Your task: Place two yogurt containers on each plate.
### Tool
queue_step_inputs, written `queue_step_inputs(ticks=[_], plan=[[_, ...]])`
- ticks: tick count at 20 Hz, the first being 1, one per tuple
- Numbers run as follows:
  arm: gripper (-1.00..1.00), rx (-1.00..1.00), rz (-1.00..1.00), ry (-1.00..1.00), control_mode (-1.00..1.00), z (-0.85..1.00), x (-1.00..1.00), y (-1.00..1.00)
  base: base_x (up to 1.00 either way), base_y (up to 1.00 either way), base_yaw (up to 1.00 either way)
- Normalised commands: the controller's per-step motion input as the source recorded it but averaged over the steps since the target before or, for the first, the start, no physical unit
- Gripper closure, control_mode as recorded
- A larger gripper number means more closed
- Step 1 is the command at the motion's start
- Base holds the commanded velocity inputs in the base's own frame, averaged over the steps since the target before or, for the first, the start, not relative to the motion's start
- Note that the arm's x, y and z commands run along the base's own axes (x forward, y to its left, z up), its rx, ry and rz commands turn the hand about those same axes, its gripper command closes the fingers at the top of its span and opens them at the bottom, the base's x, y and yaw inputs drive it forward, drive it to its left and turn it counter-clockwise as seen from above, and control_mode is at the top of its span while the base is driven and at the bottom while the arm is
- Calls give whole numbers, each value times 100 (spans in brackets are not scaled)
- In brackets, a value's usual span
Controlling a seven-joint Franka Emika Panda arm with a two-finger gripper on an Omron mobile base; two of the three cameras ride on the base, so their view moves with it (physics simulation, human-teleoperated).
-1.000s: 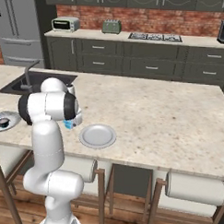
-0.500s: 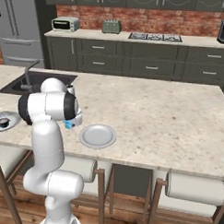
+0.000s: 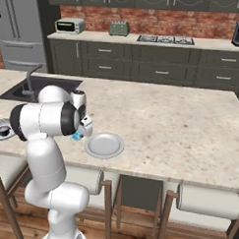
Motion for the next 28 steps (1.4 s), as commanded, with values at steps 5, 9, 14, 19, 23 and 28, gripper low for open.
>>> queue_step_inputs(ticks=[5, 9, 14, 19, 23, 28], plan=[[100, 0, -4, 0, -100, 19, -21, -80, 0, 0, 0], [100, 0, 0, 0, -100, 11, -14, -95, 0, 0, 0], [100, -3, -1, 0, -100, 1, -1, -87, 0, 0, 0], [100, -8, -1, 0, -100, -7, 2, -62, 0, 0, 0], [100, -3, 0, 0, -100, -12, 0, -12, 0, 0, 0], [100, 0, -5, -2, -100, -7, 0, 0, 0, 0, 0]])
